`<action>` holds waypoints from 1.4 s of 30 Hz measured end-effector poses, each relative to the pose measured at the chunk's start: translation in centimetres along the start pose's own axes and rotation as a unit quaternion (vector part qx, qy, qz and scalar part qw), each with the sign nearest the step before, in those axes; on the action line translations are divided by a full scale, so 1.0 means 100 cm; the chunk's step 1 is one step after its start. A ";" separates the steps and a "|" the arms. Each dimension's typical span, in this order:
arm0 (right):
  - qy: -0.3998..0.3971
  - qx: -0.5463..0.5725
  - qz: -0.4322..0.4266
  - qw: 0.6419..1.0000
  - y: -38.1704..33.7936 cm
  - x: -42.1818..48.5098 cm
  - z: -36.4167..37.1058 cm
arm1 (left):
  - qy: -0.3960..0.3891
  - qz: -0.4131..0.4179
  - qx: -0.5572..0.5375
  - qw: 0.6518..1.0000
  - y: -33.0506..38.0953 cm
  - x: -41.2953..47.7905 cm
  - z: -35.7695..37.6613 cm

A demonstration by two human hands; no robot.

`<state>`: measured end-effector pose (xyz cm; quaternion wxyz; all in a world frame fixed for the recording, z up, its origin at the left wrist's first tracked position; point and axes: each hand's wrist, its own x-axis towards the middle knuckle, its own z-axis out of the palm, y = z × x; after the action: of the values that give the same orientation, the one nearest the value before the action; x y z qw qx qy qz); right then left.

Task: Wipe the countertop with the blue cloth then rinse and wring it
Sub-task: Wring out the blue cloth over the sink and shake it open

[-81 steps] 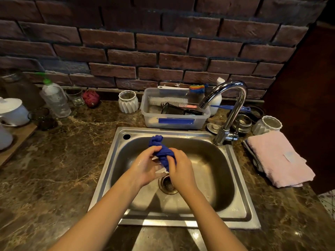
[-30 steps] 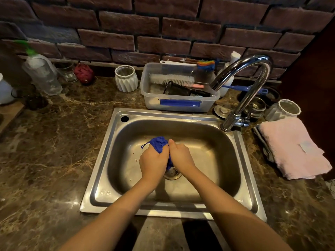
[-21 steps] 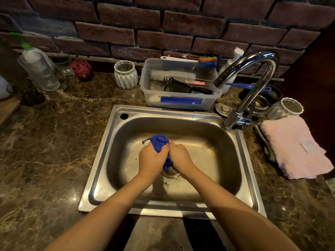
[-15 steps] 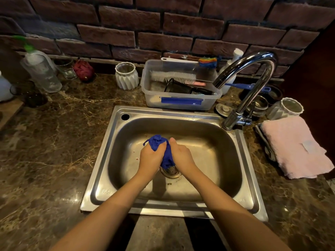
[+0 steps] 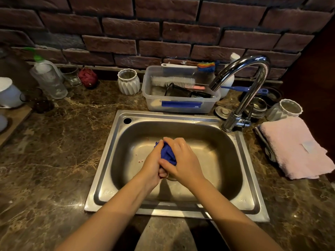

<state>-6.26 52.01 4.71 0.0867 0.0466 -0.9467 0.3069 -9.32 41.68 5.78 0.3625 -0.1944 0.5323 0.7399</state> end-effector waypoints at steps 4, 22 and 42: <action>0.106 -0.079 -0.043 0.990 0.001 0.009 0.001 | 0.039 0.025 0.035 0.998 0.000 -0.003 0.001; -0.018 0.114 0.253 0.961 -0.008 0.011 0.014 | 0.211 0.235 0.118 0.942 -0.014 0.018 0.004; 0.010 0.243 0.314 0.918 -0.009 0.024 0.022 | 0.147 0.252 0.094 0.952 0.005 0.034 0.000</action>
<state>-8.79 49.93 3.93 -0.0189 -0.2364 -0.8078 0.5397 -11.95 42.74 3.81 0.0983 -0.1254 0.6783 0.7173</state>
